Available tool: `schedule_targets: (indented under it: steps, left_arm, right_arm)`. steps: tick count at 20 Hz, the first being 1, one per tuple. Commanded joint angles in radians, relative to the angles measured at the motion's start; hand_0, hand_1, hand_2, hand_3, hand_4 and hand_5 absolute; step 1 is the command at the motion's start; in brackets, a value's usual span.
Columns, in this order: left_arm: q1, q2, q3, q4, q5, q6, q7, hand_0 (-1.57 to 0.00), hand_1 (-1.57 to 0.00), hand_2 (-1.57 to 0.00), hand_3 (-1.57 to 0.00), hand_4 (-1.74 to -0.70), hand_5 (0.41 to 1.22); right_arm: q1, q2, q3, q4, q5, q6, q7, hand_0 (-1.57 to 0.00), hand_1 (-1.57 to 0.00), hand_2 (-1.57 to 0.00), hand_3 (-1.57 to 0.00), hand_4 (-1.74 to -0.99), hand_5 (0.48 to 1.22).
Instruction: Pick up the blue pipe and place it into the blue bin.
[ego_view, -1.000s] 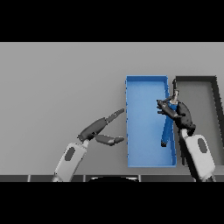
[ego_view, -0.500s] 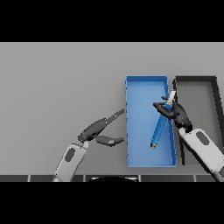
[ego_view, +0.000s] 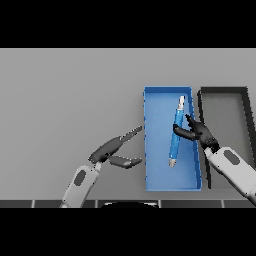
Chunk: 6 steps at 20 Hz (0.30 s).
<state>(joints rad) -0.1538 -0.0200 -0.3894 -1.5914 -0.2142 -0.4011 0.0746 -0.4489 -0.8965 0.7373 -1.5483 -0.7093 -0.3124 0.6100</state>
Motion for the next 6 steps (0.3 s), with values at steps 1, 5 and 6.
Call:
schedule_targets:
  steps: [1, 5, 6]
  left_arm:
    - [-0.007, 0.002, 0.006, 0.002, 0.008, -0.006, 0.002, 0.00, 0.00, 0.00, 0.00, -0.93, 0.495]
    - [0.003, 0.014, 0.012, -0.019, 0.016, -0.008, 0.003, 0.00, 0.00, 0.00, 0.00, -0.93, 0.496]
    - [0.012, 0.018, 0.006, -0.015, 0.007, -0.007, -0.007, 0.00, 0.00, 0.00, 0.00, -0.93, 0.495]
  right_arm:
    - [0.002, 0.013, 0.007, 0.016, 0.006, 0.010, -0.016, -0.02, -0.02, -0.02, -0.01, -1.095, 0.718]
    - [-0.002, -0.001, 0.014, 0.012, 0.016, 0.041, -0.024, -0.02, -0.02, -0.02, 0.00, -1.084, 0.711]
    - [-0.003, 0.000, 0.009, 0.016, 0.010, 0.045, -0.030, -0.02, -0.02, -0.02, 0.00, -1.084, 0.714]
